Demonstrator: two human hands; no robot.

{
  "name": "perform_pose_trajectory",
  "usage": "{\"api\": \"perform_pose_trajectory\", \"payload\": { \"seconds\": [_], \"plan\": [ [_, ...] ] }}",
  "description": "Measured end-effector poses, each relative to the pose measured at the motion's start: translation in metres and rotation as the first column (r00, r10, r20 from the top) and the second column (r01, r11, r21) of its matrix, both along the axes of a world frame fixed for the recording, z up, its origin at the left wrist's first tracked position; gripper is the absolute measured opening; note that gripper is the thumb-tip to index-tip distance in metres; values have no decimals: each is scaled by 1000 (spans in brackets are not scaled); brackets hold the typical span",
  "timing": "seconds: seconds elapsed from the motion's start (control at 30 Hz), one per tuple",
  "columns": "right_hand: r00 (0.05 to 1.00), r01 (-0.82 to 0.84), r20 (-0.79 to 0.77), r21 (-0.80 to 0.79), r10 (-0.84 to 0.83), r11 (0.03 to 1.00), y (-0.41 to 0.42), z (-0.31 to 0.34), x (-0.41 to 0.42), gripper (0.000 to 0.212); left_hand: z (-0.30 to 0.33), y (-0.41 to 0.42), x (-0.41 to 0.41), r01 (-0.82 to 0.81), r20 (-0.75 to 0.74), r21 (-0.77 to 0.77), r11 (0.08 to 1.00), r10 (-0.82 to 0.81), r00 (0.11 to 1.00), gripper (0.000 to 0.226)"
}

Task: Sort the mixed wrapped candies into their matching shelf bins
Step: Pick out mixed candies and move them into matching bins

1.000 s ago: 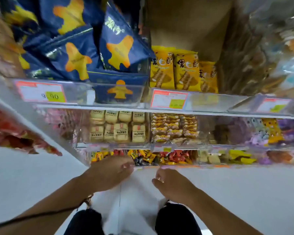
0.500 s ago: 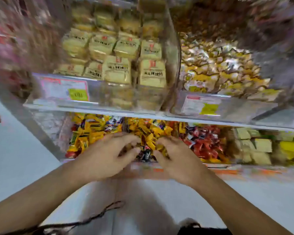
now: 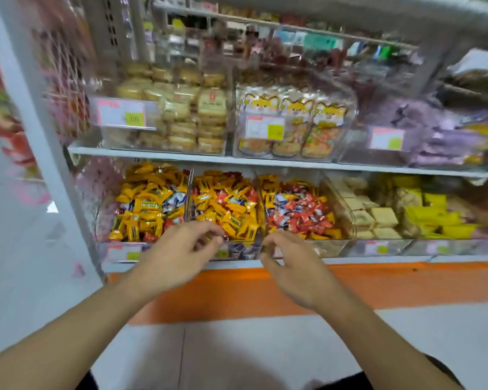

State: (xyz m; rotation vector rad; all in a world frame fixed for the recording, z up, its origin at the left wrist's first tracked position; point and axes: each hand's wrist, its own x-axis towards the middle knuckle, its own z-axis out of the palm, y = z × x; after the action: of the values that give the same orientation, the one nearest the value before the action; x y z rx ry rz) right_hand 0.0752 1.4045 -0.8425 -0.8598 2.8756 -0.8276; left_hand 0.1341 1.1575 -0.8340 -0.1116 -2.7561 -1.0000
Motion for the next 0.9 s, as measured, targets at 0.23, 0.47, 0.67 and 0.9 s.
{"api": "perform_pose_trajectory", "payload": {
  "seconds": [0.23, 0.47, 0.67, 0.9],
  "plan": [
    [992, 128, 20, -3, -128, 992, 30, 8, -16, 21, 4, 20, 1, -11, -36, -67, 998, 8, 999, 22],
    [968, 252, 9, -6, -252, 968, 34, -9, -110, 37, -20, 19, -58, 18, -46, -91, 996, -22, 999, 28],
    [945, 312, 41, 188, -325, 931, 42, -27, -183, 55, -38, 23, -101, -2, -89, -13, 1000, 1, 996, 27],
    [946, 285, 86, 242, -313, 927, 42, -32, -189, 72, -49, 24, -101, 43, -40, -12, 999, -44, 998, 34]
  ]
}}
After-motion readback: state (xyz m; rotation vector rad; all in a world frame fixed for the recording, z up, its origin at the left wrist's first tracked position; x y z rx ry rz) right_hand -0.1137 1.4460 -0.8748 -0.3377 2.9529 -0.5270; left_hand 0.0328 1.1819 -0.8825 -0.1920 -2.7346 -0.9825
